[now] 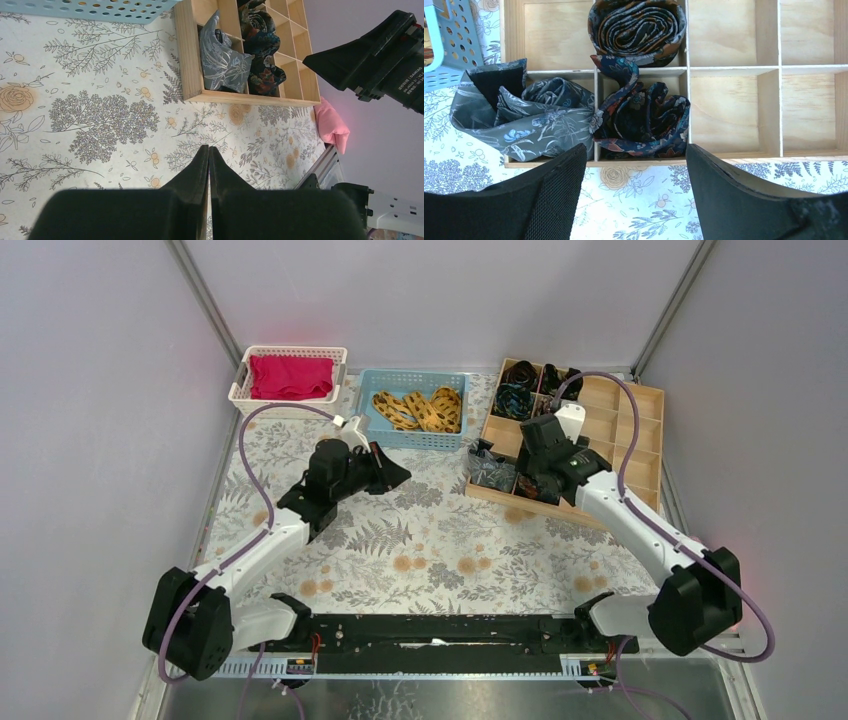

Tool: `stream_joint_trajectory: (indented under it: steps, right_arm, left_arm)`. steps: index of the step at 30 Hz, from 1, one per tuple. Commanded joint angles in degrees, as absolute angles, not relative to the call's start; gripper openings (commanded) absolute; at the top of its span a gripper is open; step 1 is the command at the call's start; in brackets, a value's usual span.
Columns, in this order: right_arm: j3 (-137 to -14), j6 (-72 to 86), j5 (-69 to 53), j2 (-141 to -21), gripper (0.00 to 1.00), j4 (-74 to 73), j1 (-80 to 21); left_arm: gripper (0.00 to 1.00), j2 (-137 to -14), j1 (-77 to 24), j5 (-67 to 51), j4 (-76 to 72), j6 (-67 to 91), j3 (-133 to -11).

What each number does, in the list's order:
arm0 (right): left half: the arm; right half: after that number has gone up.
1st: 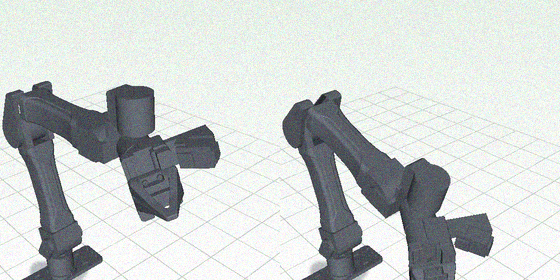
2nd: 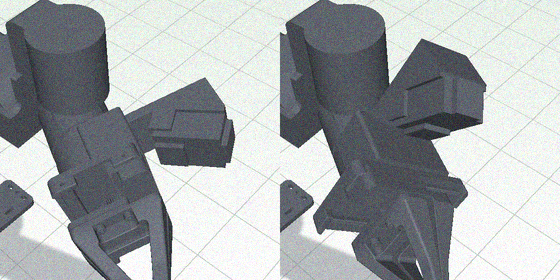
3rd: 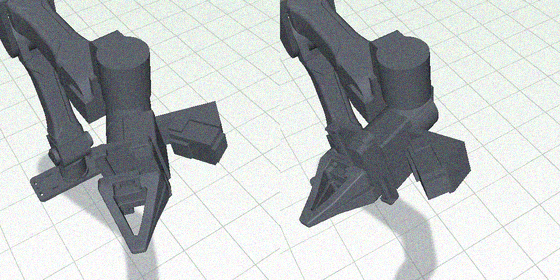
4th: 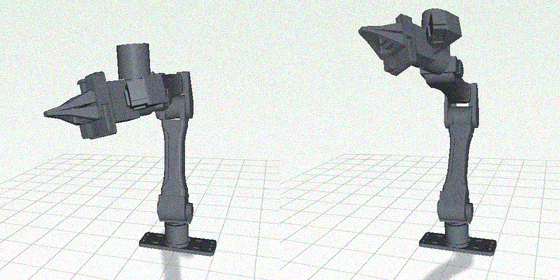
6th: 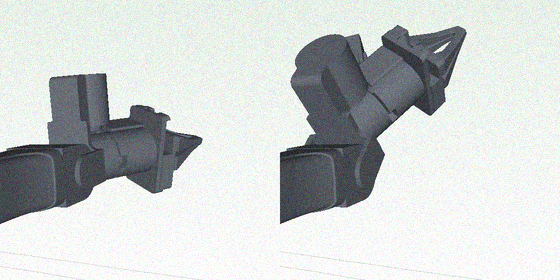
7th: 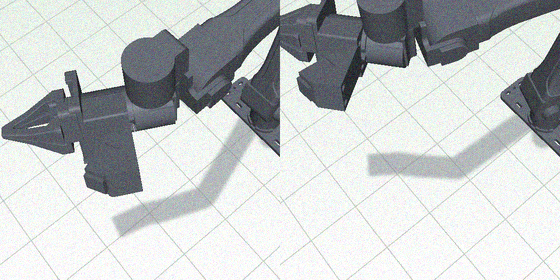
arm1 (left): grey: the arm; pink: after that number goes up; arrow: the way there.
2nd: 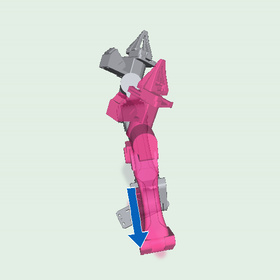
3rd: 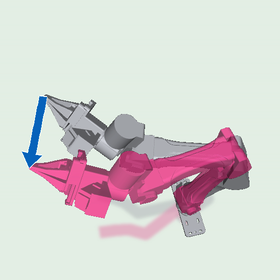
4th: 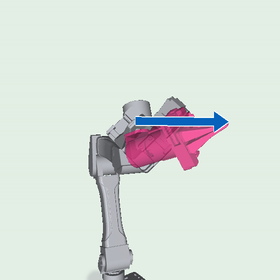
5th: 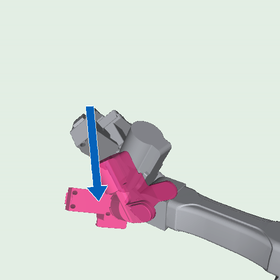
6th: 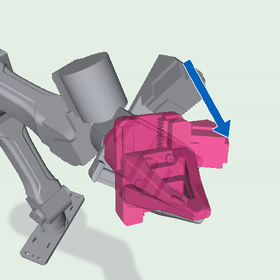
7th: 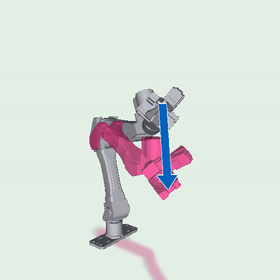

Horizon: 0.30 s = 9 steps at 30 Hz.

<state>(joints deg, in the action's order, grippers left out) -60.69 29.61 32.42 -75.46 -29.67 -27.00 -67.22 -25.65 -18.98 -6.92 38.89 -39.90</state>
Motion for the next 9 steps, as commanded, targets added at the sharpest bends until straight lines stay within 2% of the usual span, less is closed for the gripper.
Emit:
stream_joint_trajectory:
  steps: [1, 6, 9]
  right_arm:
    - [-58.7, 28.9, 34.3, -71.1, 0.79, -28.3, -27.6]
    - [-58.0, 28.4, 35.5, -70.9, 0.8, -28.7, -27.6]
    - [-58.4, 28.4, 35.5, -71.4, 0.83, -29.4, -27.6]
  left_arm:
    - [0.06, -67.6, -25.2, -19.7, -10.6, 38.9, -39.2]
    - [0.06, -68.0, -25.2, -19.8, -11.2, 39.3, -38.9]
    - [0.06, -68.0, -25.2, -19.7, -11.2, 39.4, -38.8]
